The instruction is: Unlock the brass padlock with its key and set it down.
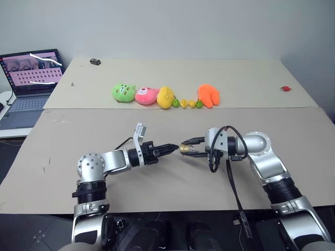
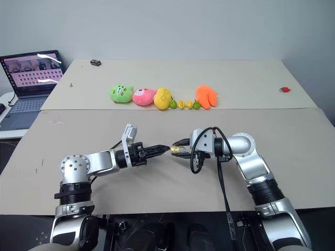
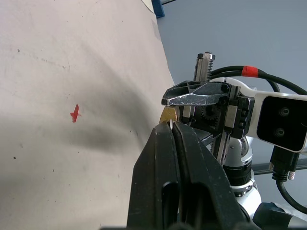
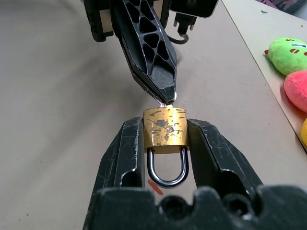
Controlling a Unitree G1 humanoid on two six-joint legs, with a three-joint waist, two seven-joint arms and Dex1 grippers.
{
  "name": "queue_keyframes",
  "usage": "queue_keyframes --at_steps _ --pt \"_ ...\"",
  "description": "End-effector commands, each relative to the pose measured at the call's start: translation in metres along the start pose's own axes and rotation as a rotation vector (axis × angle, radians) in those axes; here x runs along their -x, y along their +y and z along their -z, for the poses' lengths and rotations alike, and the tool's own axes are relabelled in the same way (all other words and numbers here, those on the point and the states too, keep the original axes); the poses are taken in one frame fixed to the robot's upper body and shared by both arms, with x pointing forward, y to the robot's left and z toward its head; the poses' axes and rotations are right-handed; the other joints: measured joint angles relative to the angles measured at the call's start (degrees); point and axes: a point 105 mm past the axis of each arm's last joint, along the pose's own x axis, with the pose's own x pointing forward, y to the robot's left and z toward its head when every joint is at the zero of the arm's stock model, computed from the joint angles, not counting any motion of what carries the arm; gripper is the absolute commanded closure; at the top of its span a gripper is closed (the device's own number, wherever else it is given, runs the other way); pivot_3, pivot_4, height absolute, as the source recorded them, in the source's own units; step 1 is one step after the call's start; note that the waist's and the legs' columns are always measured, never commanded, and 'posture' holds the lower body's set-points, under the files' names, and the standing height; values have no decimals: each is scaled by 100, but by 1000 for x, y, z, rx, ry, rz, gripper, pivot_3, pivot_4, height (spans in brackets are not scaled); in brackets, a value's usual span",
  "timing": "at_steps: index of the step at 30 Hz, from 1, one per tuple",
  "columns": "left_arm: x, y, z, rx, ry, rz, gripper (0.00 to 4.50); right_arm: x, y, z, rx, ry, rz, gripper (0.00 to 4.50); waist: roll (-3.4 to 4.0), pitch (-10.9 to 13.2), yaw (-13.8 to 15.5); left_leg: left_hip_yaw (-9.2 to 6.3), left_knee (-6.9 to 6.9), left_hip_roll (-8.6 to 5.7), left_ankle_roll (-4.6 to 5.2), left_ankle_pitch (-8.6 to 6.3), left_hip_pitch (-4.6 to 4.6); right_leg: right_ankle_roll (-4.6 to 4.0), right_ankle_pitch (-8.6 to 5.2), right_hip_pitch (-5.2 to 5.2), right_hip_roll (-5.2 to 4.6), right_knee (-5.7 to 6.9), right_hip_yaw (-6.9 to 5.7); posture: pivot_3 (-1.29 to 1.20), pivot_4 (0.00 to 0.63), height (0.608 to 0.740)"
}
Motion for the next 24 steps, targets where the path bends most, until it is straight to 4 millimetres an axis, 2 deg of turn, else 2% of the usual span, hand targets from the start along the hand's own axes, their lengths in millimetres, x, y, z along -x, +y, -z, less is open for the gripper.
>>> queue_keyframes --at_steps 1,5,11,15,18,21,24 --pt "-5 -8 -7 -25 -28 28 4406 2 -8 -13 61 -28 21 3568 0 0 0 0 0 0 0 0 0 0 0 0 0 0 0 0 150 740" --pt "-6 -8 -10 -24 -50 34 4406 1 -8 -13 64 -29 19 3568 0 0 0 0 0 0 0 0 -1 0 0 0 0 -1 0 0 150 740" --pt "-6 -9 3 -44 19 29 4406 0 -8 -13 64 -29 15 3568 0 0 -1 0 0 0 0 0 -1 0 0 0 0 0 0 0 150 740" --pt "-4 -7 0 -41 1 17 4406 0 -8 -12 64 -28 14 3568 0 0 0 0 1 0 0 0 -1 0 0 0 0 0 0 0 150 740" --pt "-3 -10 -3 -35 -12 40 3679 0 -8 -12 63 -28 13 3568 0 0 -1 0 1 0 0 0 -1 0 0 0 0 0 0 0 150 740" --pt "-5 -9 -3 -56 1 18 2560 0 -8 -11 63 -27 13 3568 0 0 0 0 0 0 0 0 -1 0 0 -1 0 0 0 0 150 740" --pt "-5 -8 -3 -57 -1 11 2560 0 -8 -11 63 -26 14 3568 0 0 1 0 1 0 0 0 -1 0 0 0 0 0 0 0 150 740"
